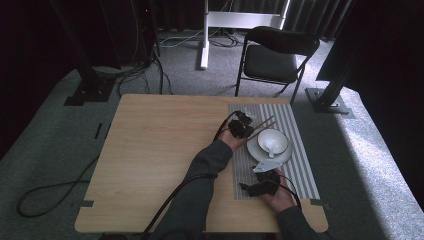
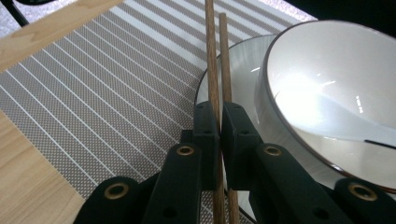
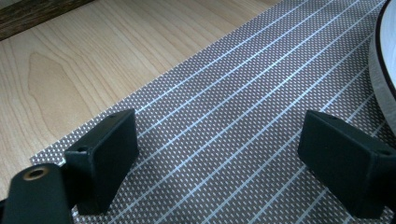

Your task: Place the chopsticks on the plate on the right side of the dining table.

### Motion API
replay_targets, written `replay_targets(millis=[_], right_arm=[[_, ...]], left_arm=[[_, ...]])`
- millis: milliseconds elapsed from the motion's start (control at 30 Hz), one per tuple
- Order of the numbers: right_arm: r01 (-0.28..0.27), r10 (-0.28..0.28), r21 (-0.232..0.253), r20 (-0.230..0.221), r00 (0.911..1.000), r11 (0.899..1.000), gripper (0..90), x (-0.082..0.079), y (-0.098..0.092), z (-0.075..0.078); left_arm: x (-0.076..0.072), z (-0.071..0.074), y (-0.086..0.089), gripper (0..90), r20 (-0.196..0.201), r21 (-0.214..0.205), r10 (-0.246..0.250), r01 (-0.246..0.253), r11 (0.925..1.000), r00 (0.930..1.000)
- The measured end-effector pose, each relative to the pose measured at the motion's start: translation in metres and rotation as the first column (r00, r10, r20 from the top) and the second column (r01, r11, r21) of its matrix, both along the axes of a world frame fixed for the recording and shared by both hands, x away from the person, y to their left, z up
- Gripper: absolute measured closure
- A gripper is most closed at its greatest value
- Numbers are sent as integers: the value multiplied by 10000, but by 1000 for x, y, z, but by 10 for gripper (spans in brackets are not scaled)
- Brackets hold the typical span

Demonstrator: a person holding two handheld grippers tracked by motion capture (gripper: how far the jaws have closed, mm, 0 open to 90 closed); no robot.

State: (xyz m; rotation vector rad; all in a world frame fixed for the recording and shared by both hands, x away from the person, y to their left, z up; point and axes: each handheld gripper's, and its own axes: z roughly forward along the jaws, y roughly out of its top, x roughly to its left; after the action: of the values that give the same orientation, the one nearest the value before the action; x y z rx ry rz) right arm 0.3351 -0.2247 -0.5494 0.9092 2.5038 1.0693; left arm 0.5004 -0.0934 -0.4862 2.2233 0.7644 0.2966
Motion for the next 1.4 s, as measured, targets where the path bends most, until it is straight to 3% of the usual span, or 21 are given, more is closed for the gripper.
replay_targets(millis=[433,1400], right_arm=[[7,-7,2,-5,10000,10000,111,0,0,0],[6,-6,1,-6,10000,10000,111,0,0,0]], left_arm=[[4,-12,-4,847,-244,383,-40,49,9993,9997],[5,-17,-7,844,-183,240,-239,243,9994,9995]])
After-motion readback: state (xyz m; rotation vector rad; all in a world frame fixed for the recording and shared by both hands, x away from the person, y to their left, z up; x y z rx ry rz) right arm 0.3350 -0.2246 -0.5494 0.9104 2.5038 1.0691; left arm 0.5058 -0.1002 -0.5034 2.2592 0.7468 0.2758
